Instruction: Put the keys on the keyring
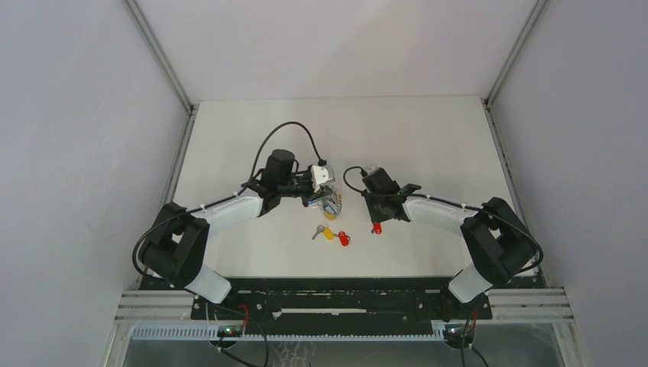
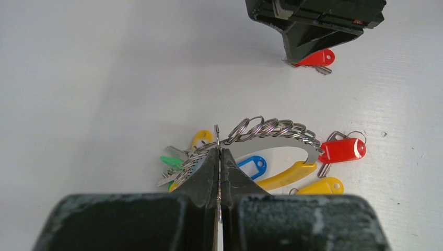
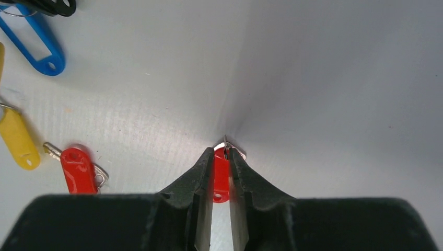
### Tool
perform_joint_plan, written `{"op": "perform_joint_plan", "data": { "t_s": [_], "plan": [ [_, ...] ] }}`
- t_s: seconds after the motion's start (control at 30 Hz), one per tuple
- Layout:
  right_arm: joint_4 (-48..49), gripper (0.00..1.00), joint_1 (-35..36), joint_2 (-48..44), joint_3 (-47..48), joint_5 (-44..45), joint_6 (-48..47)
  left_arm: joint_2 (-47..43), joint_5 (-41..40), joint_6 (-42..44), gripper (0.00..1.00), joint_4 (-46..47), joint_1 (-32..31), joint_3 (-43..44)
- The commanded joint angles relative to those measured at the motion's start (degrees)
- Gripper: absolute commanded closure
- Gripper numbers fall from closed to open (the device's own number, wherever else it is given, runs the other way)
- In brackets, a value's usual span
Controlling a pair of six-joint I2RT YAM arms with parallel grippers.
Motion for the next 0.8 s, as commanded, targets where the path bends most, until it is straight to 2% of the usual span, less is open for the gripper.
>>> {"op": "perform_joint_plan", "data": {
  "t_s": [0.0,0.77],
  "plan": [
    [2.65,0.85,0.47,1.01,-0.06,1.79,-0.85,-2.20,1.26,-0.33,1.00,1.72,0.16,-0.57],
    [1.64,0.91,1.96,1.94,-0.09,3.30,-1.36,-2.50,1.28,-0.39,1.00,1.54,0.18,-0.64]
  ]
}}
